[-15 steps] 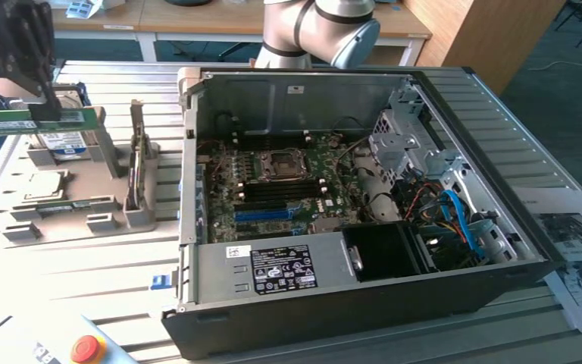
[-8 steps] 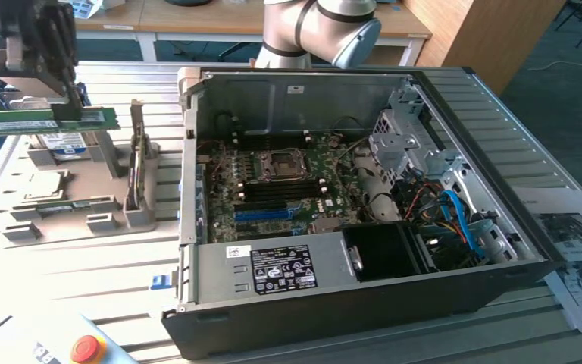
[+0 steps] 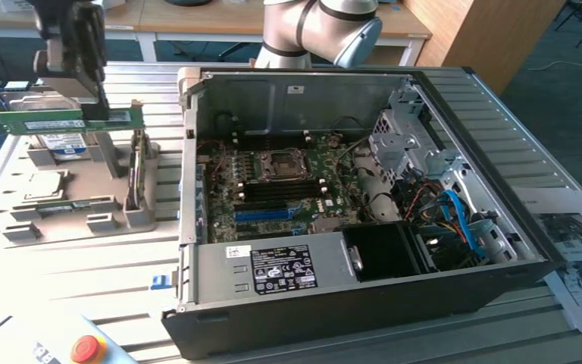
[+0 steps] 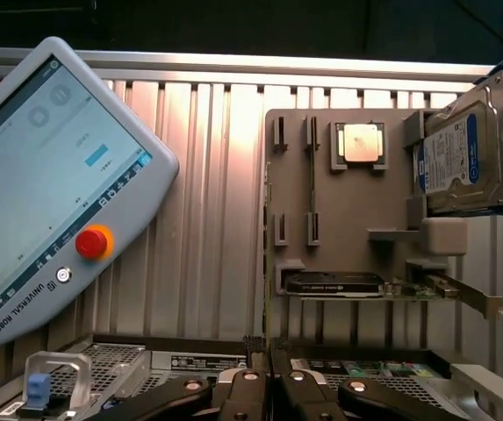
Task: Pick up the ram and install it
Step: 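Pick up the ram and move it above insertion slot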
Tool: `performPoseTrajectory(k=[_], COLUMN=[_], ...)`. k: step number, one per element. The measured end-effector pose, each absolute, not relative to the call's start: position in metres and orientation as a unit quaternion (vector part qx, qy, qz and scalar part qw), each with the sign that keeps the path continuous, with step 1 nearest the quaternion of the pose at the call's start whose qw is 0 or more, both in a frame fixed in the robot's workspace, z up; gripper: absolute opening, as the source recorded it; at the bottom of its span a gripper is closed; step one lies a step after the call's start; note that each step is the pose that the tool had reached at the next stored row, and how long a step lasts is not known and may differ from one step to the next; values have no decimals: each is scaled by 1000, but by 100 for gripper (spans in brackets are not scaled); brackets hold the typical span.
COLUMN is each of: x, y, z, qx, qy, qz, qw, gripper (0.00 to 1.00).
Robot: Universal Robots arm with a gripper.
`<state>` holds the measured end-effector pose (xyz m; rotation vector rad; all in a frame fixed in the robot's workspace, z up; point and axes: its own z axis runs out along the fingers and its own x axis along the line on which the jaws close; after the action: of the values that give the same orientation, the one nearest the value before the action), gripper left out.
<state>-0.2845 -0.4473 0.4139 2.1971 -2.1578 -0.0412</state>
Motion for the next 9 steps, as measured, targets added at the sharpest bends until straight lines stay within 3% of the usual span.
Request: performPoseTrajectory(k=[9], x=[-252], y=[-448], z=[414], qx=[713], qy=[-700], qz=[-14], qw=[32], gripper=[12])
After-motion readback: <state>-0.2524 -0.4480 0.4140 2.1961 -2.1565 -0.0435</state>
